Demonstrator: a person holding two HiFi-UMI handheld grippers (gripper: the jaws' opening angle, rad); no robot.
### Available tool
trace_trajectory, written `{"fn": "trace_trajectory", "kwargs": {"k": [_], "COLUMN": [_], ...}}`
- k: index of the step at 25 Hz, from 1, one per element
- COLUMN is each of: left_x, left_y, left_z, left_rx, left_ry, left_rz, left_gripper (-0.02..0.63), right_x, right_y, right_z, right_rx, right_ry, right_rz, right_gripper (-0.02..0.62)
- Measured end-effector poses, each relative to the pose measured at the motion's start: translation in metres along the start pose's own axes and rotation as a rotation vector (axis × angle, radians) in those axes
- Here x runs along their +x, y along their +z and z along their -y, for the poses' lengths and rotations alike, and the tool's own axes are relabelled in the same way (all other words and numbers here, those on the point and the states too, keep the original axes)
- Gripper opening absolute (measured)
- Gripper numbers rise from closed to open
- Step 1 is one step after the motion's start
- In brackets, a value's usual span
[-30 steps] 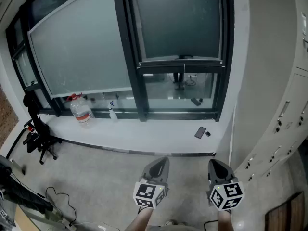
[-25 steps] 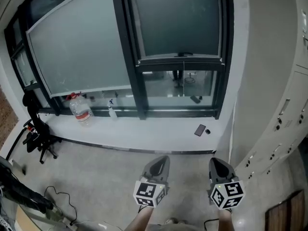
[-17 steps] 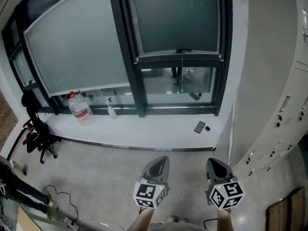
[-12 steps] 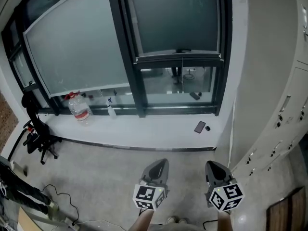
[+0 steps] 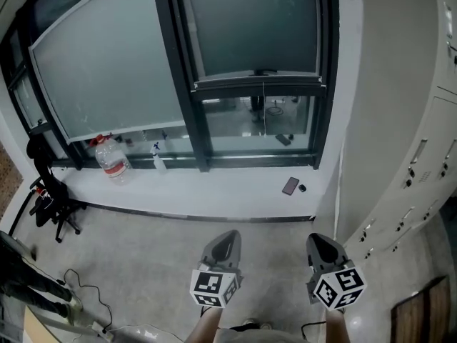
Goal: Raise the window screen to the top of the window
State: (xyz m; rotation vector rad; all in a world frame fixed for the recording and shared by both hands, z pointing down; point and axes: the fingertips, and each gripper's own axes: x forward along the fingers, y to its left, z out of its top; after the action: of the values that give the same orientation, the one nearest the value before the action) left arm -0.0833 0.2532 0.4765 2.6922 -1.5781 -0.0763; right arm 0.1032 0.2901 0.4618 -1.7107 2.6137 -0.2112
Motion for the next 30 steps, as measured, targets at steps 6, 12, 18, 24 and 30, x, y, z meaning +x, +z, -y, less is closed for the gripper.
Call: {"fn": "trace_trajectory", "kwargs": {"k": [6, 12, 18, 24, 30], "left_x": [0.001, 0.019, 0.08, 0.166, 0.247], "left_y": [-0.014, -0.021, -0.033, -0.023, -0.004], "left_z": [0.008, -0.004, -0.032, -0.079, -0.137], "left_rx": [0.026, 0.017, -0.011, -0.023, -0.019], "left_ry": [-0.001, 0.021, 0.031, 0.031, 0.026], "left_rz": [-0.056, -0.071, -0.056, -0.037, -0.006], "left_gripper": [0.003, 0.003, 0.003, 0.003, 0.003], "right_x": [-0.005, 0.01, 0.072, 0.161, 0.265], "right_y": [-0.013, -0.044, -0.037, -0.012, 0.009], "right_z": [0.007, 0.015, 0.046, 0.087, 0.127], "right_rx": [-0.004, 0.031, 0.049, 0.006, 0.034], "right_ry": [-0.014, 0.031, 0.04, 0.024, -0.031], "right_rz": [-0.032, -0.098, -0.072, -0.081, -0.057], "right_gripper": [0.006, 0.006, 0.006, 0.006, 0.006]}}
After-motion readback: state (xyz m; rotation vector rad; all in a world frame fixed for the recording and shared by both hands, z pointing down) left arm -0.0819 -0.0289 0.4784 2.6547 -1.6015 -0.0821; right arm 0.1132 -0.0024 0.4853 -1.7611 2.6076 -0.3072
